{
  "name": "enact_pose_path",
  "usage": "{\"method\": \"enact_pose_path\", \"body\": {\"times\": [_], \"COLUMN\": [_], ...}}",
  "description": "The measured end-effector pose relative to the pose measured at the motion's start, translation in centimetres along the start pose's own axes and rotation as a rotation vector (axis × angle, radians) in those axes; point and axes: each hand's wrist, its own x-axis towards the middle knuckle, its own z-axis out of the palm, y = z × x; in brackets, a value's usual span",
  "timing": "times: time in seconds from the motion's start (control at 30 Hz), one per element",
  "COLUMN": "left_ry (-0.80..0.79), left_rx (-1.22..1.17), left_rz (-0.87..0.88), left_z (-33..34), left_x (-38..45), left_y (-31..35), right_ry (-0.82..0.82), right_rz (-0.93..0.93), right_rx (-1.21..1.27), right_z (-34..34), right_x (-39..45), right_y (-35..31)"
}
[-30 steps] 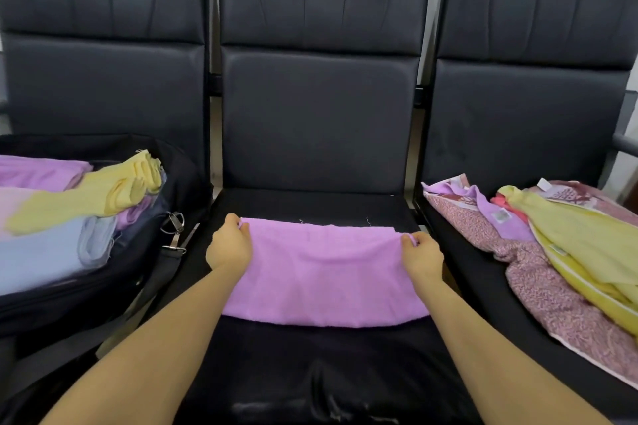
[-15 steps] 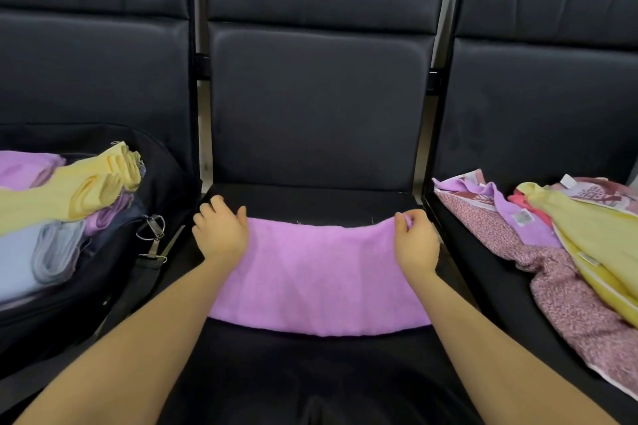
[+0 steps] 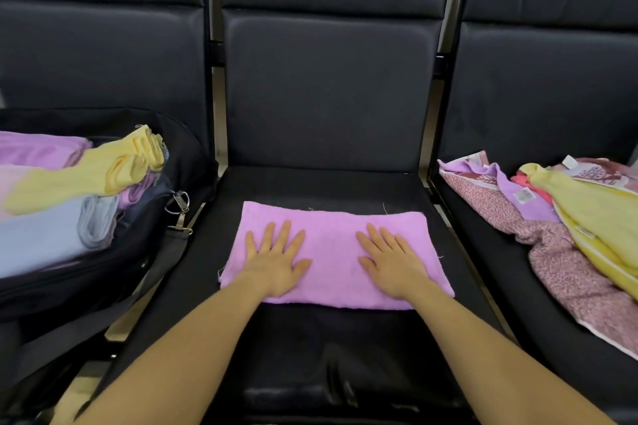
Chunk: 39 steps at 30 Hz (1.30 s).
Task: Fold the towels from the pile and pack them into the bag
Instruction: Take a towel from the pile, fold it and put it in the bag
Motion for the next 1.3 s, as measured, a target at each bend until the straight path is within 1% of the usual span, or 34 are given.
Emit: {"method": "enact_pose_path", "body": {"times": [0.17,0.23,0.27,0.3,0.37,0.4,0.43,0.47,0.53,0.6,0.73,0.83,0.9,0.93,1.03,1.1,1.17,1.23,1.3], "left_ry": [-0.112,-0.119,-0.079,-0.001,0.175,0.219,0.226,0.227,0.262,0.314,0.387,0.473,0.616,0.72,0.949,0.998,1.014,0.998,0.96], "left_rx": [0.015,-0.014,-0.035,-0.045,0.009,0.046,0.074,0.105,0.158,0.144,0.04,-0.015,-0.106,-0.134,-0.081,-0.08,-0.103,-0.168,-0.277], "left_rz": [0.016,0.019,0.01,-0.02,-0.165,-0.253,-0.316,-0.341,-0.312,-0.279,-0.245,-0.2,-0.162,-0.116,0.025,0.104,0.177,0.206,0.188], "left_z": [-0.2,-0.4,-0.5,-0.6,-1.0,-1.2,-1.2,-1.1,-0.9,-0.7,-0.4,-0.8,-1.9,-2.5,-3.4,-3.8,-4.4,-4.8,-5.4], "left_x": [-1.8,-2.5,-2.8,-3.0,-3.3,-3.4,-3.6,-3.7,-3.9,-3.8,-3.4,-3.1,-2.9,-3.0,-3.3,-3.5,-3.7,-3.7,-3.5], "left_y": [0.4,0.5,0.5,0.5,0.1,-0.3,-0.8,-1.2,-1.7,-1.8,-1.4,-1.8,-2.7,-3.2,-4.7,-5.1,-4.8,-4.2,-3.3], "right_ry": [-0.095,-0.142,-0.156,-0.154,-0.109,-0.081,-0.059,-0.041,-0.019,-0.016,-0.103,-0.145,-0.155,-0.156,-0.149,-0.136,-0.135,-0.14,-0.129], "right_rz": [-0.013,-0.017,-0.017,-0.017,-0.019,-0.021,-0.024,-0.034,-0.065,-0.094,-0.112,-0.11,-0.116,-0.12,-0.135,-0.152,-0.168,-0.191,-0.217], "right_rx": [-0.021,-0.003,0.009,0.02,0.046,0.061,0.07,0.071,0.057,0.055,0.102,0.063,0.066,0.077,0.139,0.183,0.239,0.311,0.41], "right_z": [0.0,-0.2,-0.4,-0.8,-1.3,-1.5,-1.6,-1.6,-1.5,-1.2,-0.2,0.3,0.3,0.3,0.4,0.6,0.7,0.6,0.2], "right_x": [-2.0,-2.5,-2.7,-2.9,-3.2,-3.4,-3.5,-3.5,-3.2,-2.8,-1.9,-1.3,-0.9,-0.6,0.3,0.8,1.1,1.3,1.0], "right_y": [-0.1,-0.3,-0.4,-0.5,-0.7,-0.8,-1.0,-1.2,-1.7,-2.4,-3.5,-4.2,-5.2,-5.9,-8.5,-10.1,-11.2,-11.5,-10.6]}}
